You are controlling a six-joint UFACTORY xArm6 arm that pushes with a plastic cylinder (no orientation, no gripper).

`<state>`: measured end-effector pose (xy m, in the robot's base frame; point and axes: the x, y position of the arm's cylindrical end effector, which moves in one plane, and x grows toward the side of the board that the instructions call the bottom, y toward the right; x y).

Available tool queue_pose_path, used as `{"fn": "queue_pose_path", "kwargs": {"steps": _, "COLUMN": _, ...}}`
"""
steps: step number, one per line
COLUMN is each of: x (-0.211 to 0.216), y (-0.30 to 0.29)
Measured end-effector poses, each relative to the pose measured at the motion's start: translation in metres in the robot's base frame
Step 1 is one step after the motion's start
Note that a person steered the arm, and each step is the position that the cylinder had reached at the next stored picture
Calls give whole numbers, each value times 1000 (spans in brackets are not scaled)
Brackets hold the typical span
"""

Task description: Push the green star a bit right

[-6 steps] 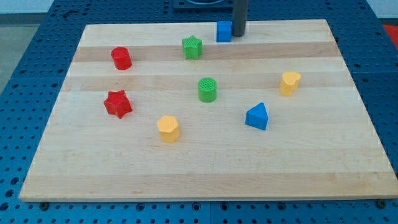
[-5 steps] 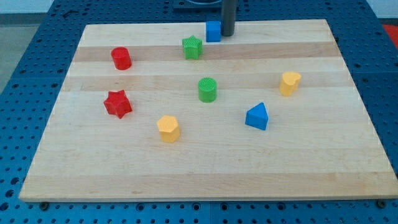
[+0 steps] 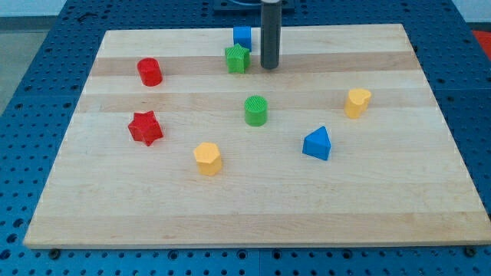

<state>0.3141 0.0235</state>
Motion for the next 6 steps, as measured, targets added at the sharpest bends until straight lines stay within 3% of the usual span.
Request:
{"fn": "queue_pose_path", "kwargs": {"steps": 1, "x": 21, "y": -32}}
{"fn": "queue_pose_path", "kwargs": {"steps": 2, "x": 5, "y": -95}}
{"fn": "queue_pose_path", "kwargs": {"steps": 3, "x": -19, "y": -108}}
{"fn": "queue_pose_path", "kwargs": {"steps": 6, "x": -22, "y": -61}}
